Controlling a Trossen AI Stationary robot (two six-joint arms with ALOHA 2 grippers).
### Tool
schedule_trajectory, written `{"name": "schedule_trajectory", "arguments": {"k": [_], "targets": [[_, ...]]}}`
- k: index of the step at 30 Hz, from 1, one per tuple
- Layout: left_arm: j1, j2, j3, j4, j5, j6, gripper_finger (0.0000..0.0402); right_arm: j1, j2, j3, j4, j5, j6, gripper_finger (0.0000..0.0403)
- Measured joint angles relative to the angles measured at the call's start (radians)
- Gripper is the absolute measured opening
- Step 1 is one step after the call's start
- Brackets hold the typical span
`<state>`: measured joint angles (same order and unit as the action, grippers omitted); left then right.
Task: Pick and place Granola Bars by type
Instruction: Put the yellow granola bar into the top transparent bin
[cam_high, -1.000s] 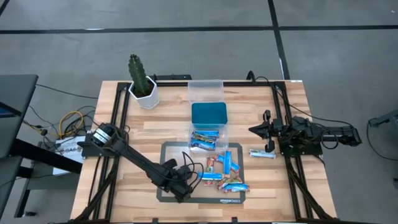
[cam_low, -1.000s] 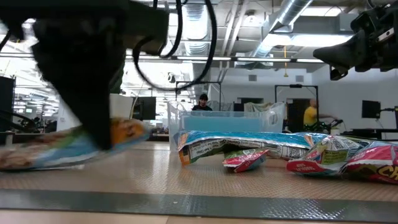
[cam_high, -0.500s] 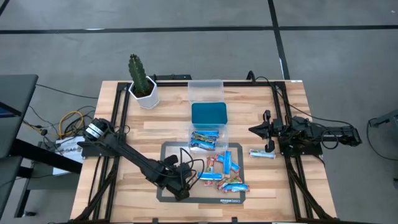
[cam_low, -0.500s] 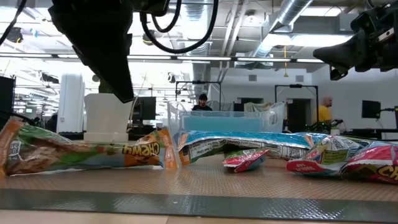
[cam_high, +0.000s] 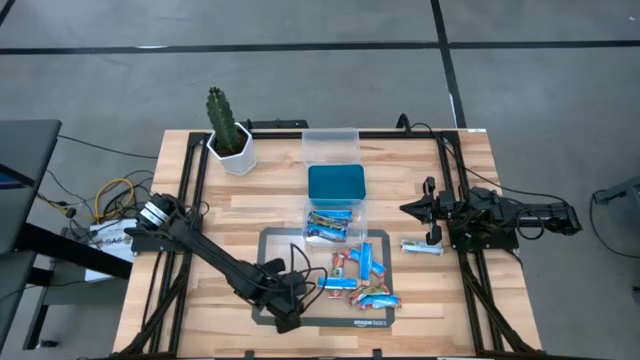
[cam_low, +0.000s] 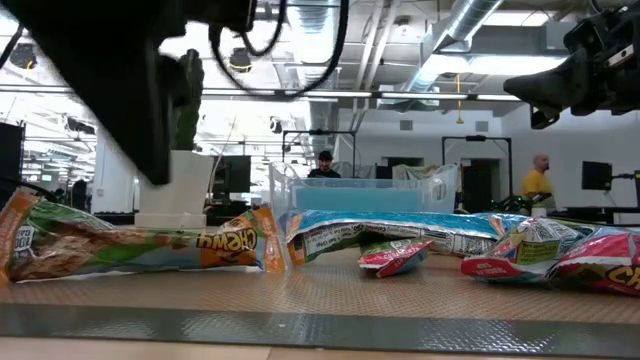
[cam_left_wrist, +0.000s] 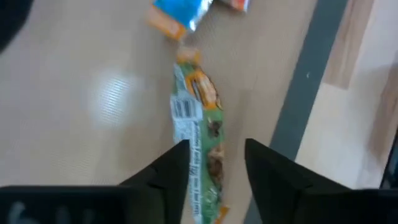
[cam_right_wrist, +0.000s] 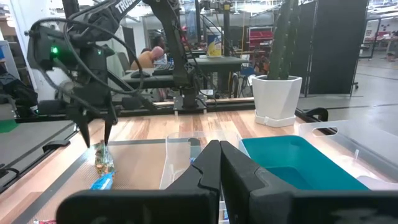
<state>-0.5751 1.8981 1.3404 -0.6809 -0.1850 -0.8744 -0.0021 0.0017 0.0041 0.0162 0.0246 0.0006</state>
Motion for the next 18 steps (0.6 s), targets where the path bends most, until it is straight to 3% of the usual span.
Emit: {"name": "schedule_trajectory", "arguments": {"k": [8, 18], "targets": [[-0.009, 0.034, -0.002, -0.028, 0.077, -0.044, 0.022, 0.0, 0.0, 0.0, 0.0, 0.0, 0.0, 0.0], [-0.007, 0.095, -0.002, -0.052, 0.088, -0.014, 0.0231, 0.0, 0.0, 0.0, 0.0, 0.0, 0.0, 0.0]]}}
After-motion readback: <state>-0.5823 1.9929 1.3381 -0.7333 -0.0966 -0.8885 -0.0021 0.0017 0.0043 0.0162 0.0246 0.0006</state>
